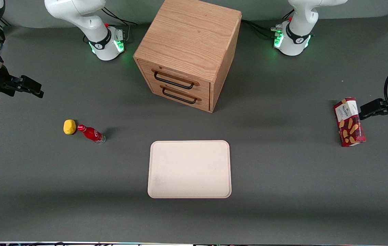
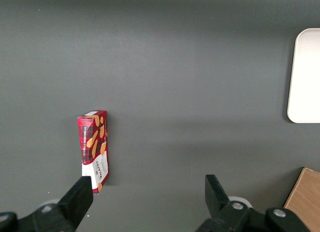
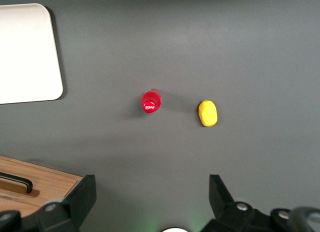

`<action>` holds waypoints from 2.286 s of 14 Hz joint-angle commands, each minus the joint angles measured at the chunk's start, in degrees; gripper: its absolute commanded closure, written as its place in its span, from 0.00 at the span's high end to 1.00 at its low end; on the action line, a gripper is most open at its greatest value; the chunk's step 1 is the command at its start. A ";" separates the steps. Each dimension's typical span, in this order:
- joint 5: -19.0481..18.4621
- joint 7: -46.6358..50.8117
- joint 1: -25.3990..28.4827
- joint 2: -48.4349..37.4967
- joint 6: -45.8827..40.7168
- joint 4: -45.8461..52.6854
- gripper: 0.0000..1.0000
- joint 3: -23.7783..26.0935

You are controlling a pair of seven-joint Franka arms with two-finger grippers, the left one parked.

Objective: Place coke bottle on tray
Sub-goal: 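Move the open right gripper down over the red Coca-Cola bottle, then close the right gripper around the bottle's cap end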

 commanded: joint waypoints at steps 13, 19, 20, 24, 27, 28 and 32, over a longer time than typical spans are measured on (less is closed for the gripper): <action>2.45 -2.26 0.80 4.66 30.83 -24.52 1.00 0.46; 2.37 -4.72 1.24 9.58 43.44 -31.85 1.00 0.46; 2.10 -4.72 1.24 9.84 44.41 -32.46 1.00 0.46; 2.10 -7.97 0.89 10.46 45.74 -33.00 1.00 0.37; 2.10 -8.06 0.89 10.46 45.74 -33.00 0.91 0.37; 2.01 -8.15 0.80 10.46 45.74 -33.00 0.79 0.37; 2.10 -9.64 0.80 10.46 45.74 -33.00 0.10 0.29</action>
